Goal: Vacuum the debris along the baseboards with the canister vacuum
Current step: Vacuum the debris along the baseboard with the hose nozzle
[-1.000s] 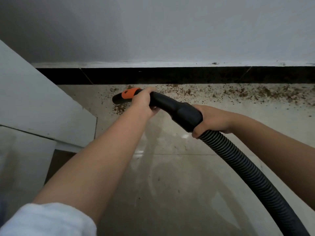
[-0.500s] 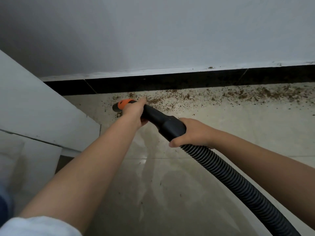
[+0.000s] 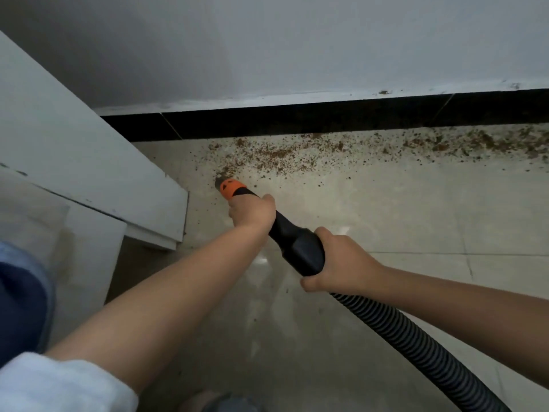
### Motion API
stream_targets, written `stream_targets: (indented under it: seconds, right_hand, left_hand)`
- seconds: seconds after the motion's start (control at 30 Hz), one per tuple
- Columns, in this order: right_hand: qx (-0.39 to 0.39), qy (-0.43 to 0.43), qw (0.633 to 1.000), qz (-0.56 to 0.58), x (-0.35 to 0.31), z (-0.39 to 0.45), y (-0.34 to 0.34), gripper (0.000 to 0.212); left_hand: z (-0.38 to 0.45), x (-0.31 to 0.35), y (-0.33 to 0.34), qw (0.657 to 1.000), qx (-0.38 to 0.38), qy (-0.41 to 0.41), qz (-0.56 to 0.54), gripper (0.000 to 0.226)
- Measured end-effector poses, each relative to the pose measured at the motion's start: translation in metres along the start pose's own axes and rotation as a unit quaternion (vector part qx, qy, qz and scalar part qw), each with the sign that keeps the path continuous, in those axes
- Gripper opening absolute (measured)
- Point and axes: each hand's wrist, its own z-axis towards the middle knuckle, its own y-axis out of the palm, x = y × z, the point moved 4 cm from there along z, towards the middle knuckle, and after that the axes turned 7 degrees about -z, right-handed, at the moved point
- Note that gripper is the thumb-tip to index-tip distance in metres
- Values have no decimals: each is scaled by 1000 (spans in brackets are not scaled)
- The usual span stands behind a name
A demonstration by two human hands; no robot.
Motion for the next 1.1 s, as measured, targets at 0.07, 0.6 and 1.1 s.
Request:
stream_targets:
  seconds: [0.07, 0.6, 1.1]
  right_hand:
    - [-8, 0, 1000, 0, 1, 2, 11, 51]
    - [14, -10, 999, 31, -3, 20, 13, 54]
    - [9, -23, 1000, 15, -34, 68, 7, 53]
  left_hand:
    - [0, -8, -2, 1000, 7, -14, 20, 54]
    - [7, -4, -1, 1000, 7, 5, -15, 65]
    - [49, 22, -26, 999, 14, 30, -29, 63]
